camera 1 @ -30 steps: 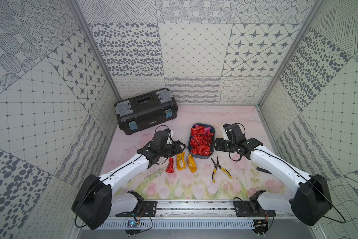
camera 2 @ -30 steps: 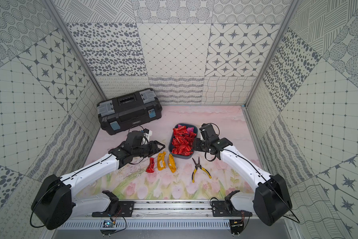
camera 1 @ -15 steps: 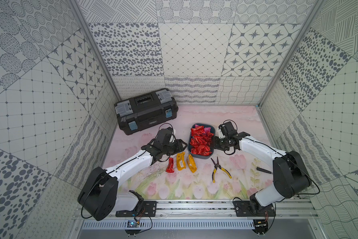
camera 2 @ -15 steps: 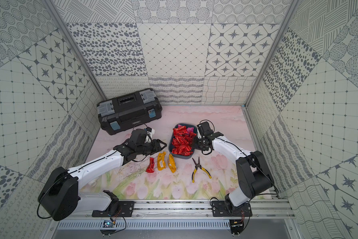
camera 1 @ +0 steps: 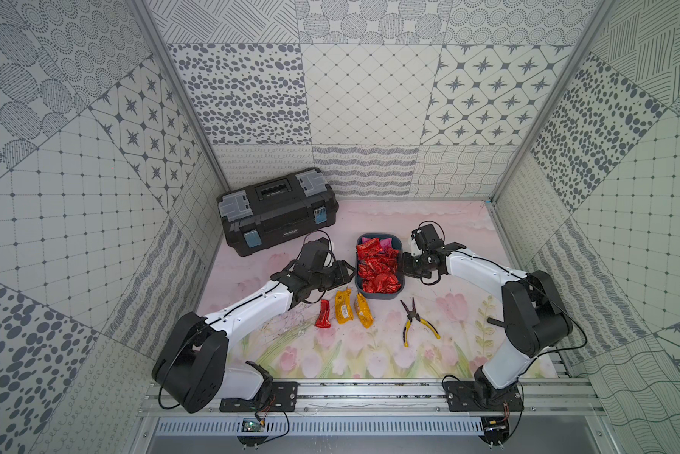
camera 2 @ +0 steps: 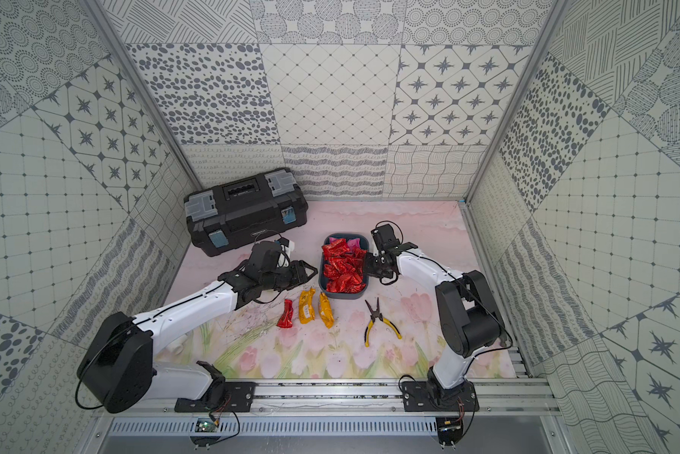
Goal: Take the tea bags out of the storage box
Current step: Move the storage box to the center of the board.
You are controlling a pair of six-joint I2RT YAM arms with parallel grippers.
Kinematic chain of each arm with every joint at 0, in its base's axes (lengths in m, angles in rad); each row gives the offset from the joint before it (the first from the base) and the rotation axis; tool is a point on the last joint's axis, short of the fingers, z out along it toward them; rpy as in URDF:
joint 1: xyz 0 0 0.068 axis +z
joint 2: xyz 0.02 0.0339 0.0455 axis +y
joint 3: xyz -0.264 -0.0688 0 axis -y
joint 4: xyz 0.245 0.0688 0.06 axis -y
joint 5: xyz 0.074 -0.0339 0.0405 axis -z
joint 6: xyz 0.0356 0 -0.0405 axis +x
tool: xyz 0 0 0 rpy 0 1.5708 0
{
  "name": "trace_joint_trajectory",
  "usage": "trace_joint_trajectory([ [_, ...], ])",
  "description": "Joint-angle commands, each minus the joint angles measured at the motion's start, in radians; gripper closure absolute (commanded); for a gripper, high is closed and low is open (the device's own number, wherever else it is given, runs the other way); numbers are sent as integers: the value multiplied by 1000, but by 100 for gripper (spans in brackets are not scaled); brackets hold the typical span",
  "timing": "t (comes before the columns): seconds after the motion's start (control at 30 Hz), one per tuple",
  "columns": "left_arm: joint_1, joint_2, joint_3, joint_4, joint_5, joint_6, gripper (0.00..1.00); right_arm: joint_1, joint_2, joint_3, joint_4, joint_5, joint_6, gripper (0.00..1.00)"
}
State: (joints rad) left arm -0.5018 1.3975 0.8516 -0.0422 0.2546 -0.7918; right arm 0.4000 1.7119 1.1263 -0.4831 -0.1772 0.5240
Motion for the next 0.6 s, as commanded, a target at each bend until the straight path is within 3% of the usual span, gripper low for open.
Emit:
trace_joint_trajectory([
  [0.0, -3, 41, 55, 45, 19, 33, 48, -15, 33, 53, 9, 10, -36, 91],
  [0.3, -9, 139, 158, 21, 24, 62, 47, -45, 100, 150, -11, 6, -76, 88],
  [0.57, -7, 134, 162, 26, -55, 33, 47, -36, -21, 171, -43, 38, -187, 60],
])
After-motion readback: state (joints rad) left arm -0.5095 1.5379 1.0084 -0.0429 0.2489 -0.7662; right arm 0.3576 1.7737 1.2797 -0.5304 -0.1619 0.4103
